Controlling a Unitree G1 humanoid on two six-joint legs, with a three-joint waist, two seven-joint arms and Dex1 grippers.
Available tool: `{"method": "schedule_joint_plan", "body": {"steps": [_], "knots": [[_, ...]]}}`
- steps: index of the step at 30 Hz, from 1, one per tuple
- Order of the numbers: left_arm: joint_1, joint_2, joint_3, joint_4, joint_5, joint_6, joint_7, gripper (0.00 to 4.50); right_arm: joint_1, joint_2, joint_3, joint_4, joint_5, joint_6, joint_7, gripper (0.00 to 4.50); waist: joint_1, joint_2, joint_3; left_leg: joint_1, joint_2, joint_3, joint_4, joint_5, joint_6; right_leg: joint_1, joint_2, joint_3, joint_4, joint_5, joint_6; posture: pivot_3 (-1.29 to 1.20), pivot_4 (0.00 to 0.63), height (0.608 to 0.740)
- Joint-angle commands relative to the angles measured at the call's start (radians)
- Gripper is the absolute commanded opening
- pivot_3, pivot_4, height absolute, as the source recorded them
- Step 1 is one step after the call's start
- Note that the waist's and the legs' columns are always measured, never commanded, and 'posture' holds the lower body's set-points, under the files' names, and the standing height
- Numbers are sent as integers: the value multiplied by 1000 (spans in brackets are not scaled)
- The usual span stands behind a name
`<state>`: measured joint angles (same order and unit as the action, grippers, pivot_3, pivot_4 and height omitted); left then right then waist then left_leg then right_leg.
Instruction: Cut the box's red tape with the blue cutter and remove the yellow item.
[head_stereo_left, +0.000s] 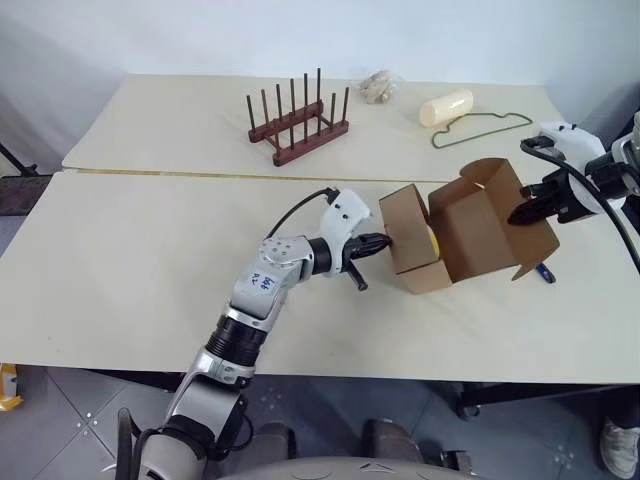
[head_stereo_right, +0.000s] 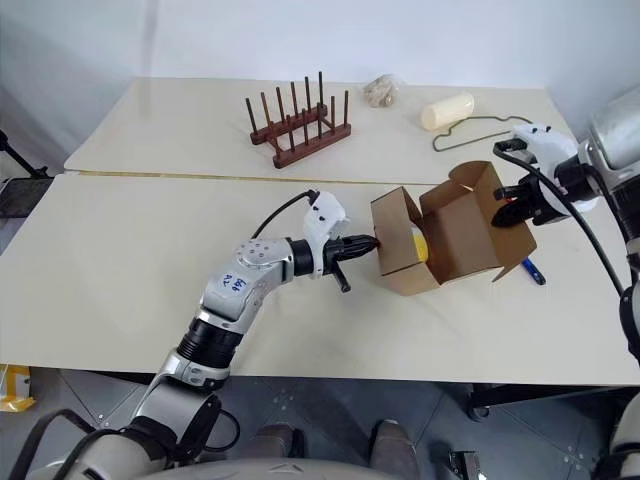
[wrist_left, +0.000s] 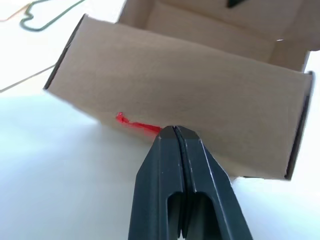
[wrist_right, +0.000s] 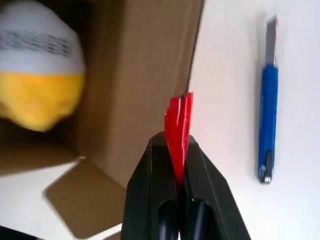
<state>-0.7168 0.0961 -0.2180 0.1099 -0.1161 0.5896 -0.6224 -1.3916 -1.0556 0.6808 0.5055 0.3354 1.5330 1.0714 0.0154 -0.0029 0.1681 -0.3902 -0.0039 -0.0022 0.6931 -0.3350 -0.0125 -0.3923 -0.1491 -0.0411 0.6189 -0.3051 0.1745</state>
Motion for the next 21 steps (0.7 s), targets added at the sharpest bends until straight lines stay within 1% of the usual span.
{"method": "schedule_joint_plan", "body": {"steps": [1, 6, 11, 14, 17, 20, 21], "knots": [[18, 2, -37, 28, 16, 29, 11, 0, 9, 34, -26, -63, 44, 33, 33, 11, 0, 1, 1, 0, 0, 0, 0, 0, 0, 0, 0, 0, 0, 0, 0, 0, 150, 740], [40, 9, -55, 10, 21, 47, 6, 0, 41, 40, -59, -108, 69, 79, 18, 11, 7, 2, 1, -3, 0, 0, 0, 0, 0, -3, 0, 0, 0, 0, 0, 0, 150, 740], [52, 12, -34, -41, 11, 61, 28, 0, 69, 55, -108, -126, 76, 81, -26, 11, 12, 2, 1, -16, -2, -2, 4, 0, 0, -14, -1, -1, 2, 0, 0, 0, 150, 740], [57, 31, -24, -93, 7, 90, 29, 0, 73, 55, -119, -133, 96, 81, -37, 11, 8, 2, 1, -17, -2, -1, 4, 0, 0, -16, -1, -1, 2, 0, 0, 0, 150, 740], [82, 72, -14, -166, -1, 149, 24, 0, 109, 42, -141, -155, 115, 81, -56, 11, 7, 2, 1, -17, -1, 0, 3, 0, 0, -16, -1, -1, 2, 0, 0, 0, 150, 740], [115, 141, 0, -253, -1, 223, 22, 586, 168, 75, -263, -161, 114, 81, -105, 677, 5, 2, 2, -16, -1, 0, 3, 0, 0, -16, -1, -1, 2, 0, 0, 0, 150, 740], [124, 159, 4, -271, -5, 235, 18, 854, 181, 85, -291, -165, 117, 81, -119, 956, 4, 2, 2, -16, -1, 0, 3, 0, 0, -17, -1, -1, 2, 0, 0, 0, 150, 740]]}}
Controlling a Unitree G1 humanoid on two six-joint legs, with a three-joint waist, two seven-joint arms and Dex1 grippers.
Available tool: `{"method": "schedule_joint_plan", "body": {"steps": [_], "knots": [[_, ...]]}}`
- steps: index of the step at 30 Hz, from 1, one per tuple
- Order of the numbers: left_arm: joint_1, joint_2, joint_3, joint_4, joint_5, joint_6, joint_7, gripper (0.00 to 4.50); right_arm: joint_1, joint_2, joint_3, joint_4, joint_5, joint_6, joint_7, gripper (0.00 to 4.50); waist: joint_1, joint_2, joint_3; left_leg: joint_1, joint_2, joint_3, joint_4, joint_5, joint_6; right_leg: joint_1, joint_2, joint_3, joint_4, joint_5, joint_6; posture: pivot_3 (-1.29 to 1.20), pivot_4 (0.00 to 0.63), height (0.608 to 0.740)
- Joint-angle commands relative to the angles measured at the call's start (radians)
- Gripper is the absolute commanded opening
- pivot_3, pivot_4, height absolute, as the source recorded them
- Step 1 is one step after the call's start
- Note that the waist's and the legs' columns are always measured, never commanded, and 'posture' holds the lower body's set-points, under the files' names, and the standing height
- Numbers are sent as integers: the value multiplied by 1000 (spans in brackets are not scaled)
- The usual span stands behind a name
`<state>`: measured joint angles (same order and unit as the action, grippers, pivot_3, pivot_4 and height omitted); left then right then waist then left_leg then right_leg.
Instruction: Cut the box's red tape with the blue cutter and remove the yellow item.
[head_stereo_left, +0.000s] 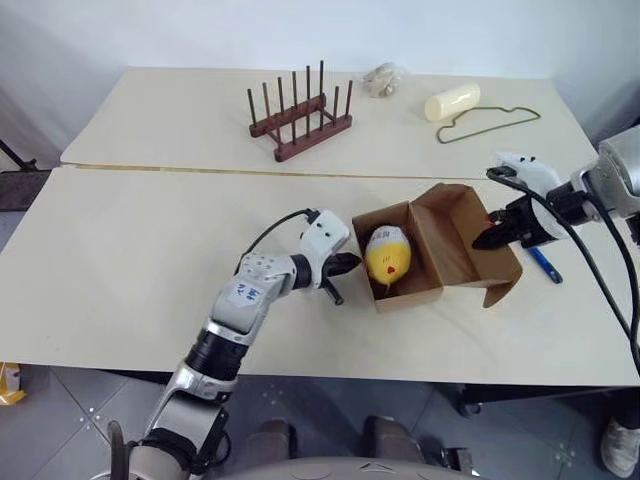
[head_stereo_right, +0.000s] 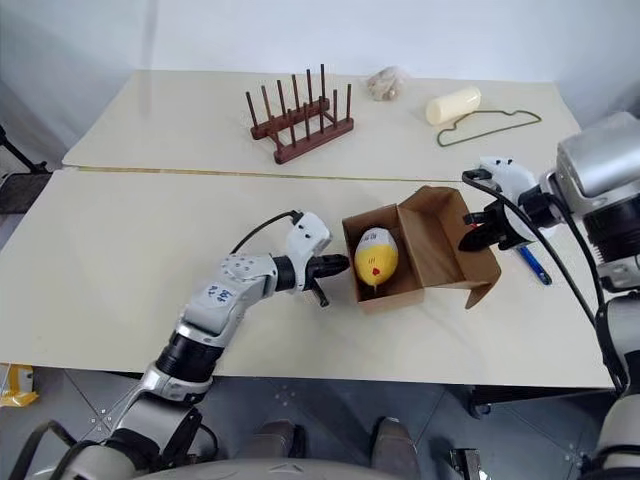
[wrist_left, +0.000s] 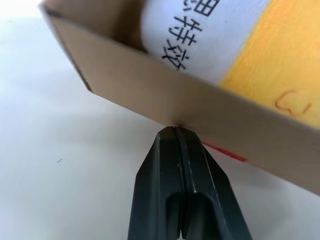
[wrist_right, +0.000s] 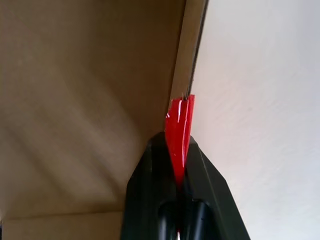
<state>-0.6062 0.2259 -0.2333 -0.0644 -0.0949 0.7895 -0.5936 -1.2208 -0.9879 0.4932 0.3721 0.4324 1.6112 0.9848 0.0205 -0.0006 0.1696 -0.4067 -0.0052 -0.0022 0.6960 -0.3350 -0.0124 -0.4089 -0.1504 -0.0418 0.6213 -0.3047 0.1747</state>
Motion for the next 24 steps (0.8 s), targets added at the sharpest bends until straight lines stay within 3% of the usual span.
{"method": "schedule_joint_plan", "body": {"steps": [1, 5, 9, 11, 12, 13, 16, 18, 24], "knots": [[29, 61, 37, -128, -37, 52, -23, 1118, 33, 32, -153, -40, 22, -5, -48, 1282, -2, 0, 0, 0, 0, 0, 0, 0, 0, 0, 0, 0, 0, 0, 0, 0, 150, 740], [111, 234, 156, -224, -90, 74, -92, 2259, 211, 16, -345, -132, 61, -216, -23, 2578, -4, 0, 0, 0, 1, 0, -1, 0, 0, 0, 0, 0, 0, 0, 0, 0, 150, 740], [202, 357, 284, -235, -144, 44, -137, 3443, 430, -21, -547, -214, 93, -664, 162, 3923, 4, -1, 1, 0, 0, 0, 0, 0, 0, 0, 0, -1, -1, 0, 0, 0, 150, 740], [278, 421, 376, -235, -178, 6, -181, 4037, 497, -35, -661, -182, 113, -782, 208, 4500, 1, -1, 1, 0, 0, 1, 0, 0, 0, 1, 0, -1, -1, 0, 0, 0, 150, 740], [323, 439, 444, -225, -213, -22, -209, 4421, 526, -49, -711, -158, 118, -845, 241, 4500, 0, -1, 1, 1, 0, 1, 0, 0, 0, 1, 0, -1, -1, 0, 0, 0, 150, 740], [370, 452, 513, -206, -243, -46, -232, 4473, 556, -54, -753, -150, 118, -913, 263, 4500, -1, -1, 1, 1, 1, 1, 0, 0, 0, 1, 0, -1, -1, 0, 0, 0, 150, 740], [513, 491, 679, -159, -306, -139, -322, 4473, 612, -44, -847, -153, 135, -1060, 312, 4500, -6, -1, 1, 3, 2, 2, -1, 0, 0, 1, 0, -1, -1, 0, 0, 0, 150, 740], [578, 501, 776, -127, -356, -188, -374, 4473, 636, -34, -893, -184, 187, -1041, 332, 4500, -14, -1, 1, 4, 2, 3, -2, 0, 0, 2, 0, -1, -1, 0, 0, 0, 150, 740], [705, 548, 960, 18, -432, -249, -461, 4473, 841, -38, -981, -361, 176, -1232, 429, 4500, -20, -2, 1, 10, 3, 3, -3, 0, 0, 8, 0, -1, -1, 0, 0, 0, 150, 740]]}}
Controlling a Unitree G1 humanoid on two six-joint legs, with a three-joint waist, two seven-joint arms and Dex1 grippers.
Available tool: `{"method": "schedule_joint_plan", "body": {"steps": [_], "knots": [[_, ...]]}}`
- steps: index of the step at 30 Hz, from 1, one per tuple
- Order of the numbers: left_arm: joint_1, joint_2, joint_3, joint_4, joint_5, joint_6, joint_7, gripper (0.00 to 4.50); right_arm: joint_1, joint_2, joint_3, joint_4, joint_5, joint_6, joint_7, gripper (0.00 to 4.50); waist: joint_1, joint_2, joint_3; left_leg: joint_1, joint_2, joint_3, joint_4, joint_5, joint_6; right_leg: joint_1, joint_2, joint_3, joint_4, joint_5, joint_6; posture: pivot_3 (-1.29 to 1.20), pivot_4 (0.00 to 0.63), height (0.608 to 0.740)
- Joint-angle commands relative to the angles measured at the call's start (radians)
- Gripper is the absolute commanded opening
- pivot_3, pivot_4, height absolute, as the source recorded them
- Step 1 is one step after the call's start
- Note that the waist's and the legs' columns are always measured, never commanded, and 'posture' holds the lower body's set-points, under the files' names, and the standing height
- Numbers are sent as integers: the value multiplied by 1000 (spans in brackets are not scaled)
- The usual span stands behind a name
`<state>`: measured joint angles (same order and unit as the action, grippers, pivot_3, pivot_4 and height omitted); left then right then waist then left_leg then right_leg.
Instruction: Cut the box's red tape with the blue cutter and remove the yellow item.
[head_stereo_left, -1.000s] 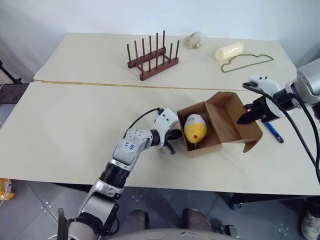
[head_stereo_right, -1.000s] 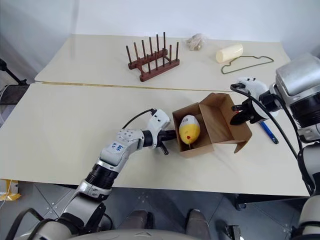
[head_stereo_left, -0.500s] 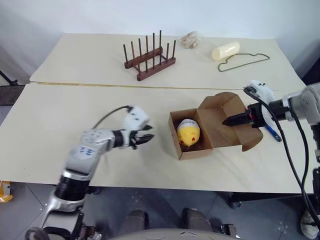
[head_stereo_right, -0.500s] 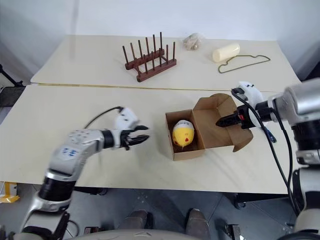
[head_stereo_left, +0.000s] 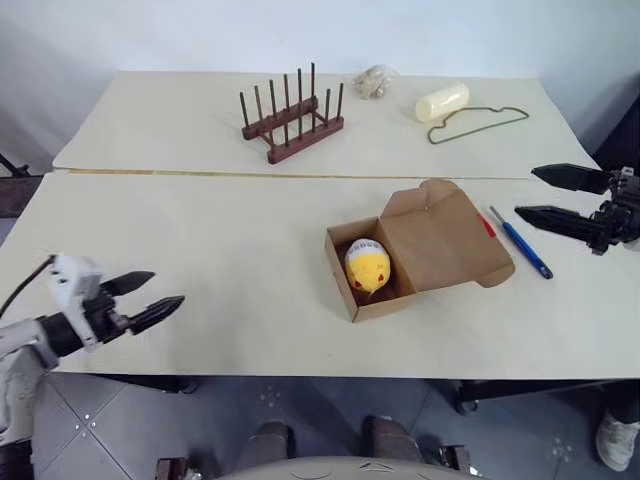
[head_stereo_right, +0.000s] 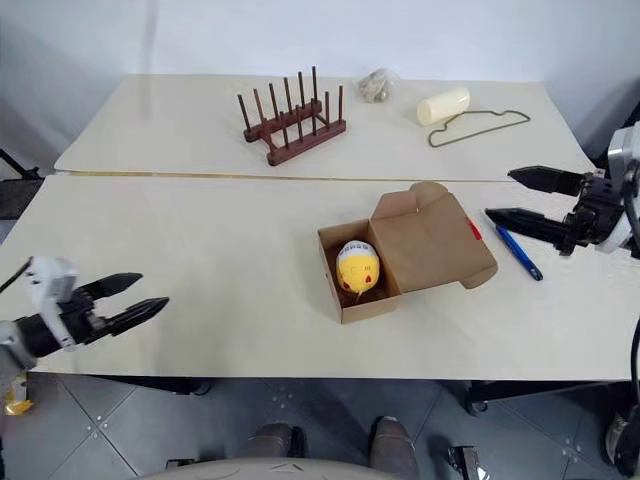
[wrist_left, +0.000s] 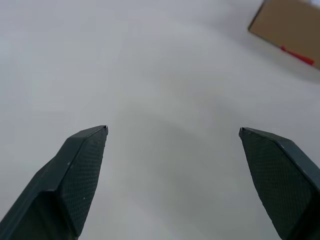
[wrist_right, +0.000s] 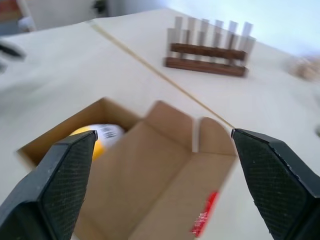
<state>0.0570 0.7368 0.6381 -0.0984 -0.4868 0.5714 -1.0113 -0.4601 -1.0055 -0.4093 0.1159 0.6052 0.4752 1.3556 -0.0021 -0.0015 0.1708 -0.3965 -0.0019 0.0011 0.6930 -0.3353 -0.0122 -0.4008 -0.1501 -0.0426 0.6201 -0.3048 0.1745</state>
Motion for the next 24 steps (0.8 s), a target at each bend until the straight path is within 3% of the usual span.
{"method": "schedule_joint_plan", "body": {"steps": [1, 6, 10, 13, 15, 20, 24], "knots": [[46, 49, 93, 71, -40, -42, -47, 4473, 127, -28, -109, -141, 12, -97, 66, 4500, 6, -1, 1, 2, 0, -1, -1, 0, 0, 3, 0, 0, -1, 0, 0, 0, 150, 740], [-76, 124, -52, 1, -116, 90, -63, 4473, 312, -29, -243, -278, 45, -51, 36, 4500, 29, -1, 1, 9, 0, 0, -2, -2, 2, 10, -1, 0, -3, 0, -1, 0, 150, 740], [-471, 137, -404, -27, -86, 187, -97, 4473, 391, 17, -275, -358, 70, -45, -12, 4500, 44, -4, 1, 9, -1, -4, -1, 0, 0, 12, -1, -2, -2, 1, -3, 0, 150, 740], [-894, 1, -726, 61, -12, 258, -180, 4473, 406, 55, -256, -400, 92, -44, -55, 4500, 40, -5, 1, 9, -1, -3, 1, 0, 0, 12, 0, -3, 0, 3, -3, 0, 150, 740], [-1063, -70, -855, 136, 39, 264, -218, 4473, 410, 68, -245, -415, 104, -40, -73, 4500, 41, -6, 2, 7, -2, -2, 4, 0, 0, 11, 0, -3, 1, 3, -3, 0, 150, 740], [-1307, -253, -1087, 357, 185, 159, -298, 4473, 478, 93, -235, -475, 132, -35, -90, 4500, 10, -4, 2, 11, -1, 6, -6, -2, 3, 8, 0, -3, -5, 3, -2, 0, 150, 740], [-1367, -337, -1194, 482, 296, 34, -351, 4473, 537, 109, -245, -497, 125, -49, -106, 4500, 8, -5, 3, 11, 0, 7, -9, -1, 2, 7, 0, -3, -8, 3, -2, 0, 150, 740]]}}
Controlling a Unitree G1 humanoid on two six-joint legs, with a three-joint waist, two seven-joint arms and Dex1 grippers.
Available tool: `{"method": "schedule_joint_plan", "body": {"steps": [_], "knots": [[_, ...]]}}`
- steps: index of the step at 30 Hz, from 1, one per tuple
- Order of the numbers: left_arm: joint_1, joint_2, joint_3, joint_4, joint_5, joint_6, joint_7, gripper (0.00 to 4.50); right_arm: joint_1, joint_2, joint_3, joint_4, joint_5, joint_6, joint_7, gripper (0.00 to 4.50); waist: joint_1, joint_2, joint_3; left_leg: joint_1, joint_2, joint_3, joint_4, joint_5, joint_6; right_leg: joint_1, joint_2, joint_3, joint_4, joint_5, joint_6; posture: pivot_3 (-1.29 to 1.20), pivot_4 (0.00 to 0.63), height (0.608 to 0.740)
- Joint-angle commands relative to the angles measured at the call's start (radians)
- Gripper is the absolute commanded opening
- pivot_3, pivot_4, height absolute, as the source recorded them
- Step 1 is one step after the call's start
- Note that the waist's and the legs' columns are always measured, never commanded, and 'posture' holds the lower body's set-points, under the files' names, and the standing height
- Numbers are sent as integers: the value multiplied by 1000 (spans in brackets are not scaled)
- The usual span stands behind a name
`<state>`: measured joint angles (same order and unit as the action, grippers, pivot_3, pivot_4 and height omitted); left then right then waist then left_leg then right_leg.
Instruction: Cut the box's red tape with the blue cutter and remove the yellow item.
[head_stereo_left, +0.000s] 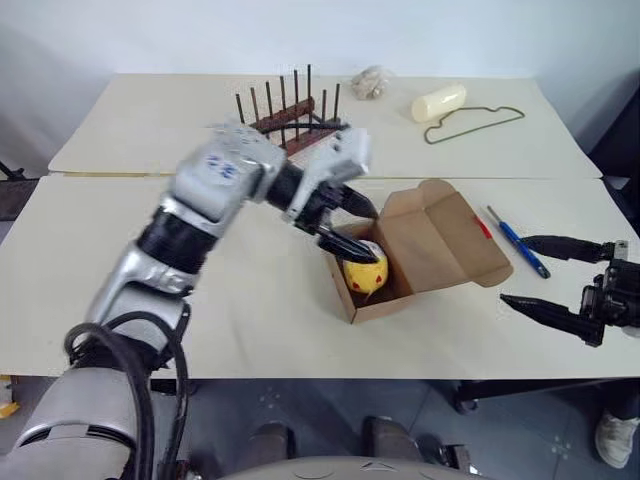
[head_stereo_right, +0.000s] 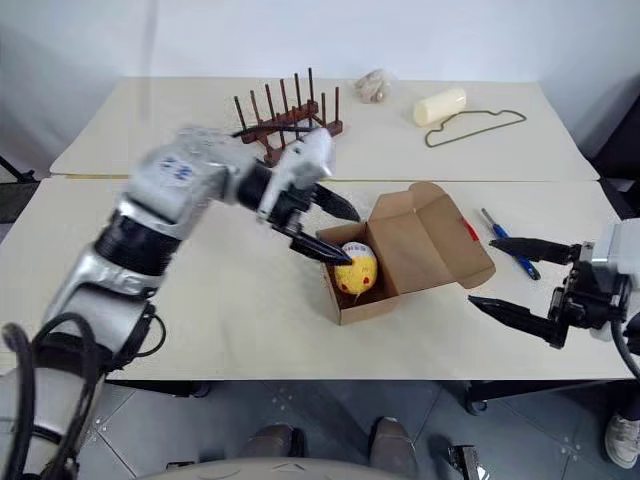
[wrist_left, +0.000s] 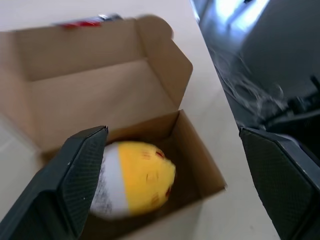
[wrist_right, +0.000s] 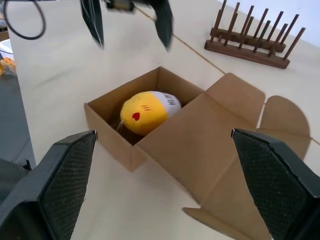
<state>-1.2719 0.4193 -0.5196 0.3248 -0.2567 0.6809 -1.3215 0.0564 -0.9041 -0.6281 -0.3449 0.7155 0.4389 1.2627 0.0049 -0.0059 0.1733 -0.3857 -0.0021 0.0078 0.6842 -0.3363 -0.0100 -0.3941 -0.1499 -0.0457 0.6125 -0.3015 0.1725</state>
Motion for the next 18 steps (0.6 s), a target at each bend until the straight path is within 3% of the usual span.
{"method": "schedule_joint_plan", "body": {"steps": [1, 5, 11, 15, 18], "knots": [[-42, -30, -53, 81, 91, -100, -47, 4473, 30, 13, -29, -42, 14, -19, -20, 4500, 0, -1, 0, 0, 0, 0, 0, 0, 0, 0, 0, 0, -1, 0, 0, 0, 150, 740], [-72, -140, -137, 279, 235, -262, 3, 4473, 57, 61, -34, -109, 53, -3, -93, 4500, 18, -1, 1, 0, 0, 0, 1, 0, 0, 0, 0, 0, -1, 0, 0, 0, 150, 740], [-112, -203, -117, 411, 297, -356, -58, 4473, 43, 69, -9, -156, 92, 19, -154, 4500, 25, -4, 3, -2, 0, 0, 3, 0, 1, 0, 0, 0, -2, 1, 1, 0, 150, 740], [-124, -219, -118, 485, 355, -420, -56, 3652, 38, 73, 5, -156, 91, 9, -172, 4500, 24, -4, 3, -2, 0, 0, 3, 0, 1, 0, 0, 0, -2, 1, 1, 0, 150, 740], [-126, -229, -102, 516, 379, -448, -52, 2676, 30, 78, 25, -158, 91, 4, -190, 4500, 23, -4, 3, -2, 0, 0, 3, 0, 1, 0, 0, 0, -2, 1, 1, 0, 150, 740]]}}
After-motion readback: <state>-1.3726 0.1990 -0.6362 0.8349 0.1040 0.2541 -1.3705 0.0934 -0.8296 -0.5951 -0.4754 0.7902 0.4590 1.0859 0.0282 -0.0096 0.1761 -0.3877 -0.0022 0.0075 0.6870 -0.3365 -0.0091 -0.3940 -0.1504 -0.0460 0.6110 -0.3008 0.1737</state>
